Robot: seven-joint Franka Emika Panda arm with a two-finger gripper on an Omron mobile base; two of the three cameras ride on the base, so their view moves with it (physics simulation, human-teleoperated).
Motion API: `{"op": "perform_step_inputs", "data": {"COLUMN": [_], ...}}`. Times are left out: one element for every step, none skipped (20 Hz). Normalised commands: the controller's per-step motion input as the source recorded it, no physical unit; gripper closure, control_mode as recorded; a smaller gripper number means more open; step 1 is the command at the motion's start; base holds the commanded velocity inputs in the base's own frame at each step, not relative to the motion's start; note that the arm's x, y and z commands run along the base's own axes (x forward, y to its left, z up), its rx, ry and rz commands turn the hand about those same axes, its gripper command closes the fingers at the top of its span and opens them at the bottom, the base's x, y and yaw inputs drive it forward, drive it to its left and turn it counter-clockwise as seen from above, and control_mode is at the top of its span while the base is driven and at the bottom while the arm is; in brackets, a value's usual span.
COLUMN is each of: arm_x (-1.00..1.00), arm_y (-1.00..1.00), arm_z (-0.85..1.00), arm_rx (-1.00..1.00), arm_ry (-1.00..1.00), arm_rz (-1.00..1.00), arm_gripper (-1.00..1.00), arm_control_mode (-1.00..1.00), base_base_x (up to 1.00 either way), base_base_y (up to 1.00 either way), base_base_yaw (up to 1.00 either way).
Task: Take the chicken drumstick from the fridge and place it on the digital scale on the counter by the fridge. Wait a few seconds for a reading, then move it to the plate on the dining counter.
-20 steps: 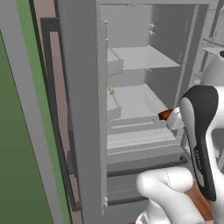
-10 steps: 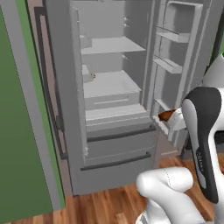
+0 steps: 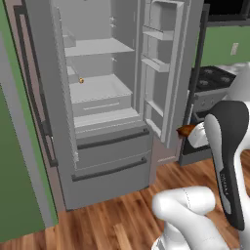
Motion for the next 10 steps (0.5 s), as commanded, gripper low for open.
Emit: {"op": "perform_step_inputs", "data": {"arm_x": [0.0,0.0,0.0,0.0,0.0,0.0,0.0,0.0,0.0,0.0], "arm_y": [0.0,0.0,0.0,0.0,0.0,0.0,0.0,0.0,0.0,0.0], "arm_z": [0.0,0.0,0.0,0.0,0.0,0.0,0.0,0.0,0.0,0.0], "arm_rx": [0.0,0.0,0.0,0.0,0.0,0.0,0.0,0.0,0.0,0.0], "arm_ry": [0.0,0.0,0.0,0.0,0.0,0.0,0.0,0.0,0.0,0.0], "arm_rz": [0.0,0.0,0.0,0.0,0.0,0.0,0.0,0.0,0.0,0.0], "arm_gripper": [1.0,1.0,1.0,1.0,1.0,1.0,1.0,1.0,1.0,1.0], "arm_control_mode": [1.0,1.0,1.0,1.0,1.0,1.0,1.0,1.0,1.0,1.0], "base_base_x": [0.0,0.0,0.0,0.0,0.0,0.0,0.0,0.0,0.0,0.0], "base_base_y": [-0.29,-0.36,-0.4,-0.36,-0.39,-0.46,-0.52,-0.52,-0.52,-0.53], "base_base_yaw": [-0.4,-0.44,-0.46,-0.46,-0.48,-0.52,-0.54,-0.55,-0.55,-0.55]}}
